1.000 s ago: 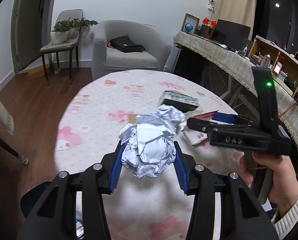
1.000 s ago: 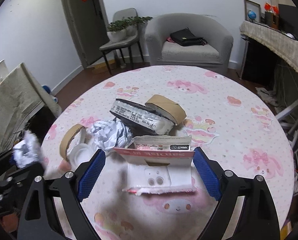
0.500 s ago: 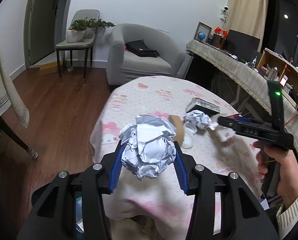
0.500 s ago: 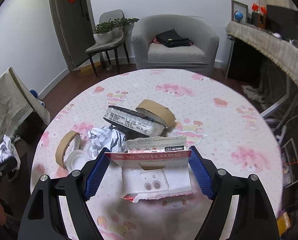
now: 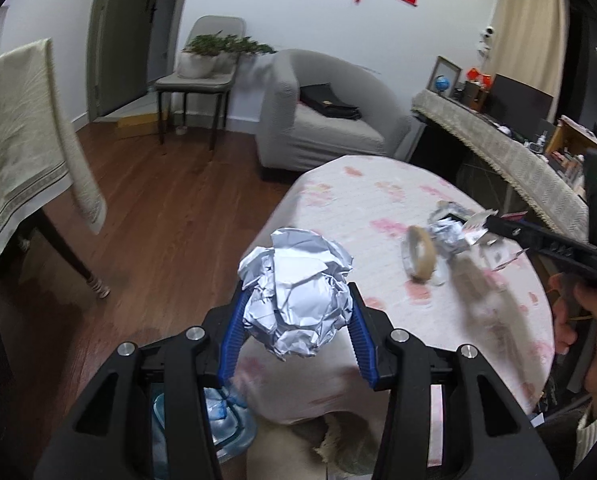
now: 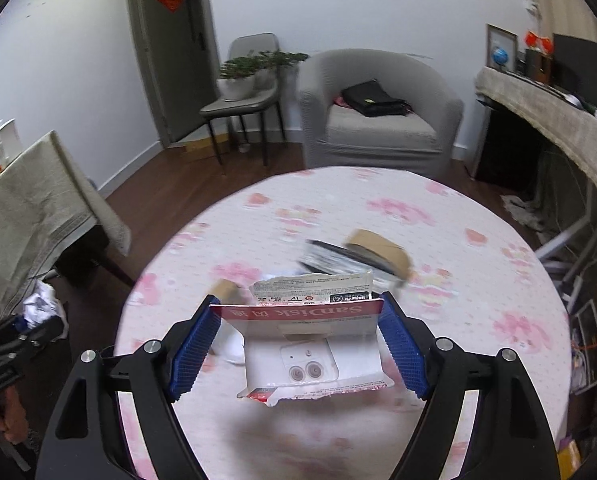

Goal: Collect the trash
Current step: 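Carry both items over the bin and open both tools to drop them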

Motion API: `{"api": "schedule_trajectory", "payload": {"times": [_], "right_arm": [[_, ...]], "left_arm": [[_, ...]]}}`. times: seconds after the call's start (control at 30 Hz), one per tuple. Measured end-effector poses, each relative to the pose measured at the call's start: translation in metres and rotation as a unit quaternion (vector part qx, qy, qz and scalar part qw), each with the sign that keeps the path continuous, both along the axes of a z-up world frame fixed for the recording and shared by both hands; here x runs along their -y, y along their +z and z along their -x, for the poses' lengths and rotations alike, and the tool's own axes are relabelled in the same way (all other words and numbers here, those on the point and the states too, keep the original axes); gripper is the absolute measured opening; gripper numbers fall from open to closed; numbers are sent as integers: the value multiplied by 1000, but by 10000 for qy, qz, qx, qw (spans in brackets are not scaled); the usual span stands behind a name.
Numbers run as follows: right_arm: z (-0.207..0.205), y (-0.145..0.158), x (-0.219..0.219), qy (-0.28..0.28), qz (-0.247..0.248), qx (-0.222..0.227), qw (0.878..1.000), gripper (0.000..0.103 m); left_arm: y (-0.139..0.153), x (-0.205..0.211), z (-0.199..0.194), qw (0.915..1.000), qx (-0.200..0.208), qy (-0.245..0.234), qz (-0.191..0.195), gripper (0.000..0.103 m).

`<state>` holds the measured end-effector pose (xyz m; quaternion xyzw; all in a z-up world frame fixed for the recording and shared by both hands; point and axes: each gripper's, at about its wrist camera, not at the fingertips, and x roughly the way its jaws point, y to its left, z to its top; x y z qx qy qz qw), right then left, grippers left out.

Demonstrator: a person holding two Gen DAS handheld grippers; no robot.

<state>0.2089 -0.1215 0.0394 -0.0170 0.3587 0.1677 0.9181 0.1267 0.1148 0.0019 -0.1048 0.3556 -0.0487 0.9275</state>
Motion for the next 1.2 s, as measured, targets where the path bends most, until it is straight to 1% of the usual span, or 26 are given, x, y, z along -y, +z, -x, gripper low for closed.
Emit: {"api": "schedule_trajectory", "payload": {"times": [0.3, 0.53, 0.73, 0.83, 0.9, 0.93, 0.97, 1.1, 1.2], "right_arm": [[14, 10, -63, 577, -33, 83, 9983, 80], [26, 12, -115, 1082, -98, 78, 9941, 80], [38, 11, -162, 1558, -168, -8, 9876, 80], [43, 8, -182, 1758, -151, -65, 9843, 80], [45, 5, -194, 1875, -210, -150, 9819, 80], [45, 3, -201, 1935, -236, -208, 9806, 80], [45, 1, -207, 1987, -241, -263, 9794, 80], [47, -9, -230, 2157, -233, -449, 9752, 80], [51, -18, -246, 2272, -130, -563, 9721, 80]], "left_arm": [[-26, -52, 14, 9980, -386, 499, 62, 50], [-51, -85, 25, 9947, -695, 756, 50, 50], [-81, -110, 34, 9894, -1087, 965, 36, 50], [-98, -120, 39, 9855, -1357, 1023, 3, 50], [-106, -124, 40, 9828, -1524, 1041, -37, 54], [-110, -127, 42, 9811, -1613, 1071, -58, 61], [-110, -129, 44, 9810, -1605, 1088, -53, 67], [-109, -138, 53, 9811, -1582, 1110, -55, 68], [-108, -147, 60, 9806, -1566, 1179, -9, 68]]}}
